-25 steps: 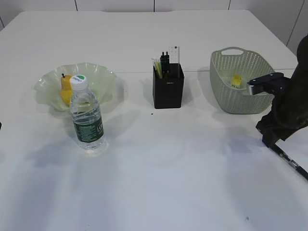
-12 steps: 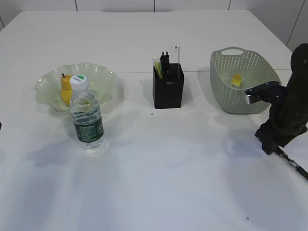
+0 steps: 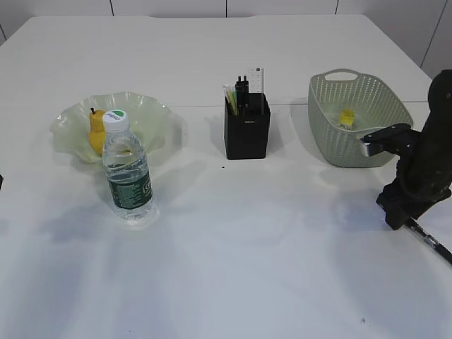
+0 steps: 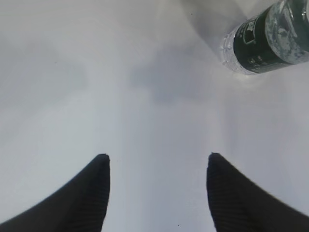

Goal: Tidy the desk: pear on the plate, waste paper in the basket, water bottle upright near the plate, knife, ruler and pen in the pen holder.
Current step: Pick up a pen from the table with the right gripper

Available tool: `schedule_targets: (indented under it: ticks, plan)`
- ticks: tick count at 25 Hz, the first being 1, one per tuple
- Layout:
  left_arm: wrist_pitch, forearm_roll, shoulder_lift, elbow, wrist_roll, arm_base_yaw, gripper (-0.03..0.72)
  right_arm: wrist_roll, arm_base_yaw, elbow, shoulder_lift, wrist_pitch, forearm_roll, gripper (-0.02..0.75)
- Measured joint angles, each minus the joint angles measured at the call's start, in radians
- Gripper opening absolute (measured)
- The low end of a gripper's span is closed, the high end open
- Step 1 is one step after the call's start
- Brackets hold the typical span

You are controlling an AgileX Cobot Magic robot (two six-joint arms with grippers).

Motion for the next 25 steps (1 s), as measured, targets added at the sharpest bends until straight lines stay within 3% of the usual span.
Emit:
schedule_targets:
  ticks: [9,17,25]
  plan:
    - [-0.002,0.000,0.000,0.000,0.000,0.000,0.447,-0.004,0.000,-0.006,0.015,-0.002,0.018,0.358]
    - [-0.006,0.000,0.000,0.000,0.000,0.000,0.447,-0.004,0.000,-0.012,0.017,0.001,0.059,0.162]
    - [-0.022,0.000,0.000,0.000,0.000,0.000,0.447,-0.011,0.000,-0.053,-0.015,0.039,0.141,0.143]
